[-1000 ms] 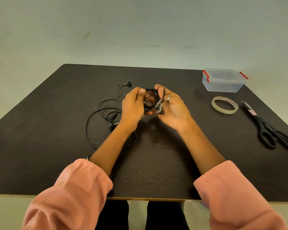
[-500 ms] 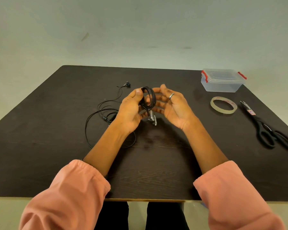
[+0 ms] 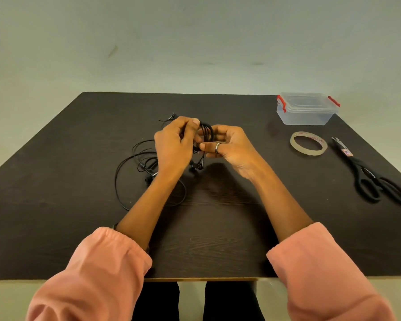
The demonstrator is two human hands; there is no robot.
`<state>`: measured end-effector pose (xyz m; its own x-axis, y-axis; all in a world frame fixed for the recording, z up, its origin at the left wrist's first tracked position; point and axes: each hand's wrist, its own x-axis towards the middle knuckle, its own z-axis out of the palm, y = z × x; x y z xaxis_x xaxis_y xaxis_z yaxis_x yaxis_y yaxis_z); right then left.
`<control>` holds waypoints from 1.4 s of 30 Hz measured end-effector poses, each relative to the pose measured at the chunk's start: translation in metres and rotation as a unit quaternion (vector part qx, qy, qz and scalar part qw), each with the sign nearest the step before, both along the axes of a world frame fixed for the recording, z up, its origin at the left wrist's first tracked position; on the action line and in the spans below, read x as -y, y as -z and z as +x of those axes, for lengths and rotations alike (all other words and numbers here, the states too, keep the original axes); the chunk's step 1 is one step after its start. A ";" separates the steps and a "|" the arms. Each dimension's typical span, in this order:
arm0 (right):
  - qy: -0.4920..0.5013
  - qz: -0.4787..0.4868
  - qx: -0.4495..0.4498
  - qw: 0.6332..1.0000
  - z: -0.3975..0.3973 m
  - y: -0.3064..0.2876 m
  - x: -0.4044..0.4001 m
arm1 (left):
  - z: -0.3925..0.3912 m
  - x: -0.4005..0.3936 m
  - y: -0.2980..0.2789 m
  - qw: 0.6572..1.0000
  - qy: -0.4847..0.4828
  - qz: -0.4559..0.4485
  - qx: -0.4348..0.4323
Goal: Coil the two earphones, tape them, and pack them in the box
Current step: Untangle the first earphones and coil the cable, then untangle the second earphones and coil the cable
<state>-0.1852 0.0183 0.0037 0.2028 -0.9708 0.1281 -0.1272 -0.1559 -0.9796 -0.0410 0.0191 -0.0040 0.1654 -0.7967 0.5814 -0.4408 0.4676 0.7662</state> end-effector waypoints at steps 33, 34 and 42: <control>0.214 -0.051 -0.319 0.922 -0.083 0.020 -0.025 | -0.059 -0.008 0.022 0.954 0.055 0.225 0.191; 0.220 -0.051 -0.323 0.919 -0.085 0.021 -0.024 | -0.058 -0.008 0.023 0.954 0.059 0.228 0.186; 0.237 -0.029 -0.253 0.937 -0.086 0.020 -0.023 | -0.050 -0.008 0.025 0.964 0.076 0.237 0.090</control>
<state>-0.2707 0.0408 -0.0165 -0.2004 -0.9618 0.1863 -0.6423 -0.0146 -0.7663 -0.0910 0.0273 -0.0291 -0.0433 -0.9871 0.1543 -0.5401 0.1531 0.8276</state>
